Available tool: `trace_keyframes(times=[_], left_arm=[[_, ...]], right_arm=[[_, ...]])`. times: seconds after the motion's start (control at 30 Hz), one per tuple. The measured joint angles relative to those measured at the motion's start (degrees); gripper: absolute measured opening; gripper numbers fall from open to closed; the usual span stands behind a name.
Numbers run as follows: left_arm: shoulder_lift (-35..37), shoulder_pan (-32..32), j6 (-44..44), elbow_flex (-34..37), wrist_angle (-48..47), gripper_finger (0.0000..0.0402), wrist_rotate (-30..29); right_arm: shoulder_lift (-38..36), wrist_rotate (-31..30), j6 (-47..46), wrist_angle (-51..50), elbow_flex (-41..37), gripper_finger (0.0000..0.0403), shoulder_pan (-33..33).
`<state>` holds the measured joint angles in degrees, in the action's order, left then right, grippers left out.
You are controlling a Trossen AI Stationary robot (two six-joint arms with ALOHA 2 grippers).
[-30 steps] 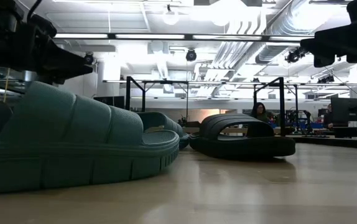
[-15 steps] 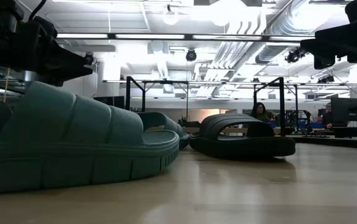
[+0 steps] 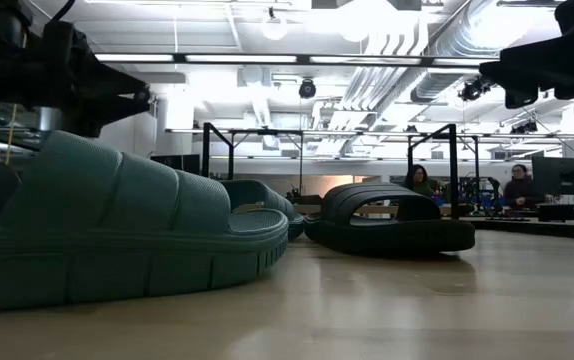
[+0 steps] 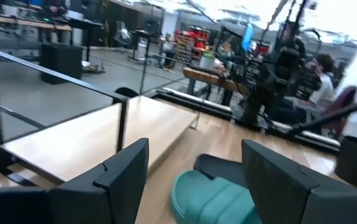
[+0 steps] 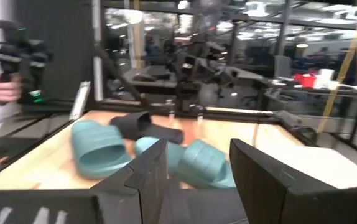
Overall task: Pick and place slides into the shelf
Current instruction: Put the top green slide on the shelf
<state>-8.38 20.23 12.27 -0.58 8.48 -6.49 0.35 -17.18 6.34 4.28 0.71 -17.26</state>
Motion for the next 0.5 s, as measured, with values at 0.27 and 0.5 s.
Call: trace_keyframes(times=[0.27,0.5], left_arm=[[0.0,0.0,1.6,0.0,2.4,0.0239,-3.6],[0.0,0.0,1.7,0.0,2.2,0.0239,-3.5]], right_arm=[[0.0,-8.6,3.9,0.6,0.0,0.0165,0.0],[0.0,-12.4,4.5,0.7,0.0,0.0165,0.0]])
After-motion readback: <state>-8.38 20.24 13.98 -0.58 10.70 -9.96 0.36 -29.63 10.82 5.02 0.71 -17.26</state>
